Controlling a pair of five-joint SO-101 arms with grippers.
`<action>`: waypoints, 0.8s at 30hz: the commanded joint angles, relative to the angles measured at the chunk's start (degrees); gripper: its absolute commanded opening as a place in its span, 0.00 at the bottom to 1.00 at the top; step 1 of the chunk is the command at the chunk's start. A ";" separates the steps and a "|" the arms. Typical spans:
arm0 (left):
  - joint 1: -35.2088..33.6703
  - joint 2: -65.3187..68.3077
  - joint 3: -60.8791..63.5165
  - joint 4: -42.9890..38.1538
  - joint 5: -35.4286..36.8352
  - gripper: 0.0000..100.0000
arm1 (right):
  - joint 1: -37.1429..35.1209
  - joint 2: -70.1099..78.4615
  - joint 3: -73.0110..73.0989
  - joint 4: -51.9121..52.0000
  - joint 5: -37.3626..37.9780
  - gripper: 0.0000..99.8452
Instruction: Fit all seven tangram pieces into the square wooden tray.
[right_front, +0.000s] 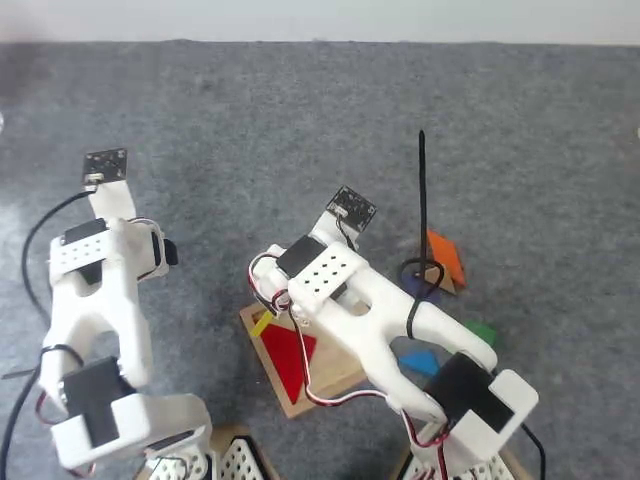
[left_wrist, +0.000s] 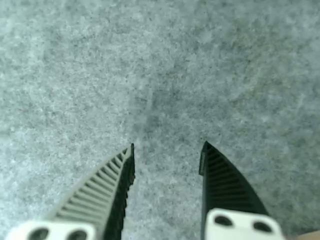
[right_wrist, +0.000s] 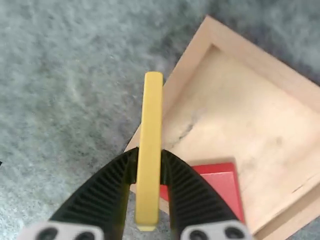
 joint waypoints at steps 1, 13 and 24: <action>-0.53 -3.34 -0.48 -0.88 0.62 0.21 | 0.40 -2.86 -0.44 1.98 -8.70 0.01; -0.53 -3.34 -0.31 -1.76 0.62 0.21 | 6.99 -2.86 -0.44 2.86 -11.69 0.01; -0.53 -3.34 -0.31 -1.93 0.70 0.21 | 7.08 -2.95 -0.44 -0.66 -2.90 0.01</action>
